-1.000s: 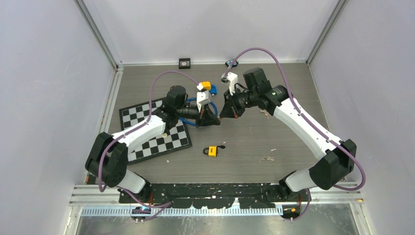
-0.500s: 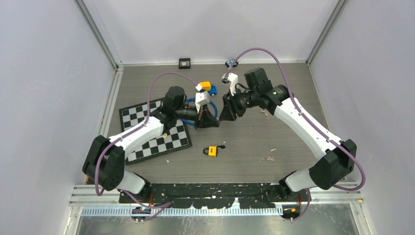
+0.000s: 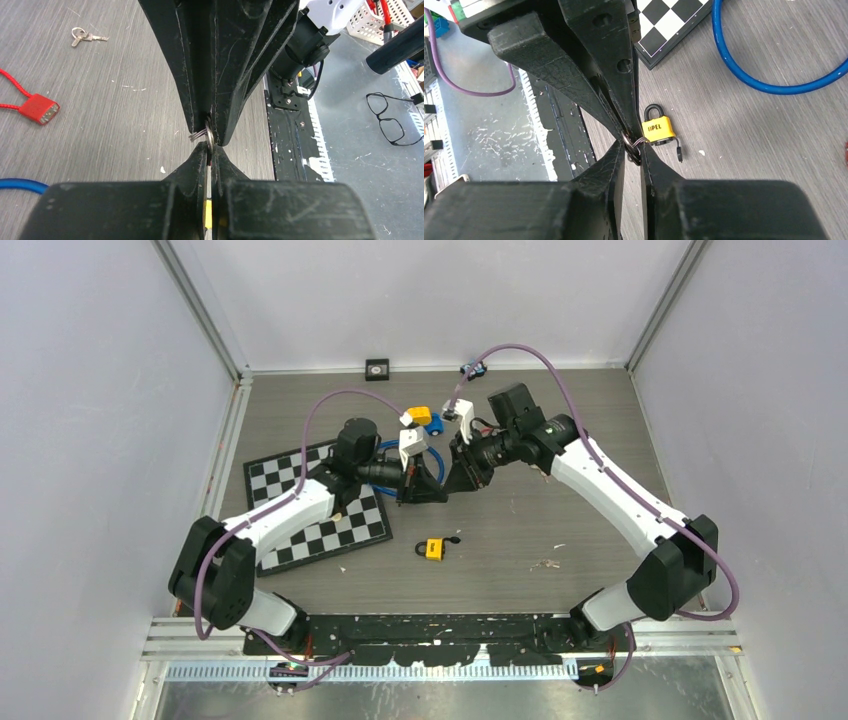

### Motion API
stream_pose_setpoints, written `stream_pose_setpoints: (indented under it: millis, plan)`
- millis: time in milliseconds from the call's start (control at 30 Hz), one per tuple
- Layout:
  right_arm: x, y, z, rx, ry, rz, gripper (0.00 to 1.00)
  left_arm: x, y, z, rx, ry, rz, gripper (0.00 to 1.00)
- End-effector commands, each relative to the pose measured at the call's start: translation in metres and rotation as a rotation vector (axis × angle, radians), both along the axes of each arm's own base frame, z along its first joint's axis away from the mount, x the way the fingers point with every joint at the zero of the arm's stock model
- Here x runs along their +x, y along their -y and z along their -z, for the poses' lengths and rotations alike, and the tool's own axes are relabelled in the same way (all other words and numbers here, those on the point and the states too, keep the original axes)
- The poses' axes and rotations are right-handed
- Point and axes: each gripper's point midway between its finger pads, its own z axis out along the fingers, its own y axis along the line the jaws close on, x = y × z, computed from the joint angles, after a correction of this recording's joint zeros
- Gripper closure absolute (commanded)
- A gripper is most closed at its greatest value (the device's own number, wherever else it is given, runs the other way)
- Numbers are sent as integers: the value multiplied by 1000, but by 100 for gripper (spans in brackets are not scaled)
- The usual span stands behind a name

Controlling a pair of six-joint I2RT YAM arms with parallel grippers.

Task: Unlock with the key

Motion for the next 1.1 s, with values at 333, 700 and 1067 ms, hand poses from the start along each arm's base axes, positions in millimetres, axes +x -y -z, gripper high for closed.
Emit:
stream_pose_setpoints:
  millis: [333, 700, 1067]
  plan:
    - [-12, 12, 0, -46, 78, -84, 100, -15, -2, -21, -56, 65, 69, 89]
    - [-21, 19, -1, -64, 76, -111, 99, -19, -3, -23, -52, 87, 112, 79]
    - [-20, 8, -17, 11, 76, -103, 100, -14, 8, -13, -98, 25, 150, 64]
